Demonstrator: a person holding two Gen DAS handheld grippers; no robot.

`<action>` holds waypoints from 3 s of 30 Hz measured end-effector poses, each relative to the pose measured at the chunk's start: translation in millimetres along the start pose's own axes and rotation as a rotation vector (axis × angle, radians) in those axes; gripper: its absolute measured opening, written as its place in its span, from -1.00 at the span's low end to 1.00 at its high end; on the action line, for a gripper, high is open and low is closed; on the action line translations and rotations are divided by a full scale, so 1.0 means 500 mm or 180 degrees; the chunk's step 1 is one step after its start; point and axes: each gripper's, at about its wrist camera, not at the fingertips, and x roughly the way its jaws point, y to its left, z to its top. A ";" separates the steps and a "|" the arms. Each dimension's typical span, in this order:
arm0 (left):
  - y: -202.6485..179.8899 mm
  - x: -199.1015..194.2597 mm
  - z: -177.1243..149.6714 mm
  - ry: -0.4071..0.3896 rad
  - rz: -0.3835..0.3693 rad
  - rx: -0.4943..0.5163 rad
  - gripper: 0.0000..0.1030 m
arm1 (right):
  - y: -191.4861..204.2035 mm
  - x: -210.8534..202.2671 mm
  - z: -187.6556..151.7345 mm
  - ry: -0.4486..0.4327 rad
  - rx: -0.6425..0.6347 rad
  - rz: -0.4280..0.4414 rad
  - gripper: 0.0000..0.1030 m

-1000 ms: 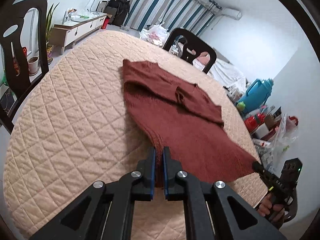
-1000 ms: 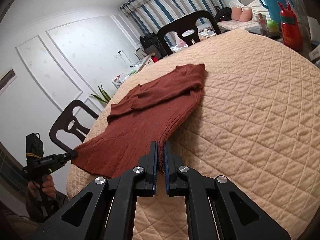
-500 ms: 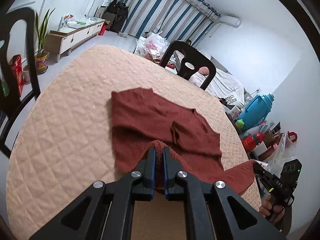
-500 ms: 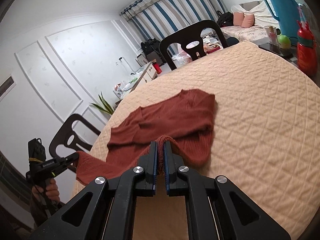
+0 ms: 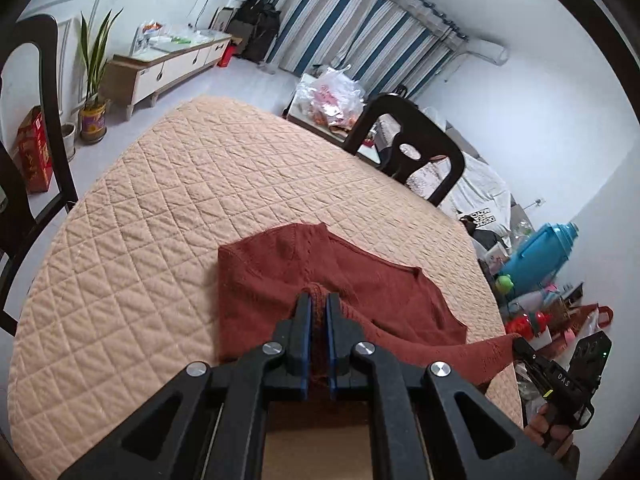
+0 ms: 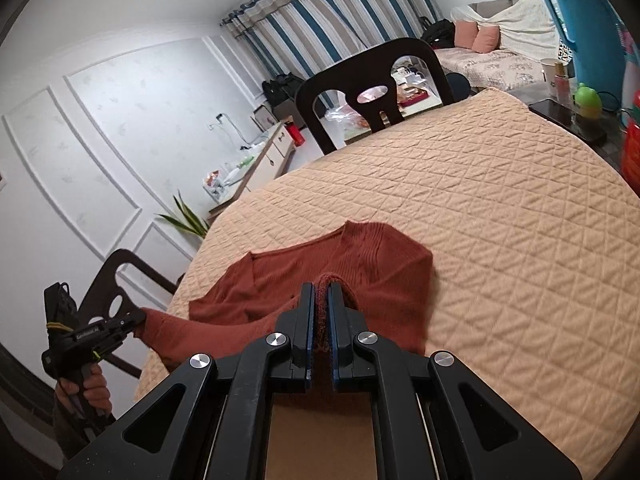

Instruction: Fold small clothes

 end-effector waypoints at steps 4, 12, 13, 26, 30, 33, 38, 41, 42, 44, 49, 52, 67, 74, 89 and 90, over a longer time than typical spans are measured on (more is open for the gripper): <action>0.004 0.044 0.021 0.0106 0.0075 -0.0011 -0.84 | -0.005 0.053 0.032 0.0105 0.0020 -0.0056 -0.89; 0.056 0.138 0.057 0.0357 0.0215 -0.0442 -0.83 | -0.076 0.166 0.069 0.0396 0.0500 -0.0138 -0.89; 0.062 0.150 0.054 0.0398 0.0243 -0.0475 -0.83 | -0.086 0.176 0.067 0.0420 0.0547 -0.0181 -0.89; 0.079 0.146 0.074 0.0152 0.0401 -0.0492 -0.09 | -0.104 0.190 0.073 0.0178 0.0546 -0.0436 -0.50; 0.067 0.125 0.074 0.0021 0.0445 -0.0271 0.14 | -0.074 0.176 0.075 0.0042 0.0329 -0.0555 -0.47; 0.038 0.110 0.064 -0.0083 0.0476 -0.0014 0.14 | -0.035 0.167 0.070 -0.0064 -0.0004 -0.0648 -0.46; -0.009 0.109 0.034 0.0000 0.0278 0.0287 0.24 | 0.014 0.177 0.046 0.0014 -0.0425 -0.0586 -0.46; -0.031 0.130 0.010 0.0173 0.0238 0.0468 0.25 | 0.034 0.199 0.025 0.0185 -0.0602 -0.0542 -0.46; -0.040 0.139 -0.002 0.0227 0.0270 0.0537 0.25 | 0.042 0.206 0.015 0.0235 -0.0685 -0.0547 -0.46; -0.058 0.151 -0.021 0.0268 0.0339 0.0725 0.25 | 0.058 0.219 -0.004 0.0318 -0.0869 -0.0590 -0.46; -0.075 0.173 -0.051 0.0388 0.0399 0.0947 0.25 | 0.083 0.254 -0.045 0.0508 -0.1213 -0.0779 -0.45; -0.076 0.180 -0.063 0.0380 0.0572 0.1024 0.25 | 0.071 0.271 -0.053 0.0604 -0.1170 -0.0870 -0.45; -0.080 0.143 -0.083 0.0287 0.0711 0.1099 0.29 | 0.098 0.226 -0.066 0.0427 -0.1274 -0.0879 -0.33; -0.091 0.097 -0.129 0.0229 0.0671 0.1236 0.37 | 0.160 0.186 -0.131 0.0450 -0.1423 -0.0449 -0.32; -0.059 0.096 -0.160 0.0372 0.0688 0.1177 0.37 | 0.167 0.214 -0.188 0.0649 -0.1597 -0.0621 -0.28; -0.057 0.092 -0.159 0.0360 0.0686 0.1166 0.37 | 0.170 0.207 -0.185 0.0616 -0.1566 -0.0580 -0.27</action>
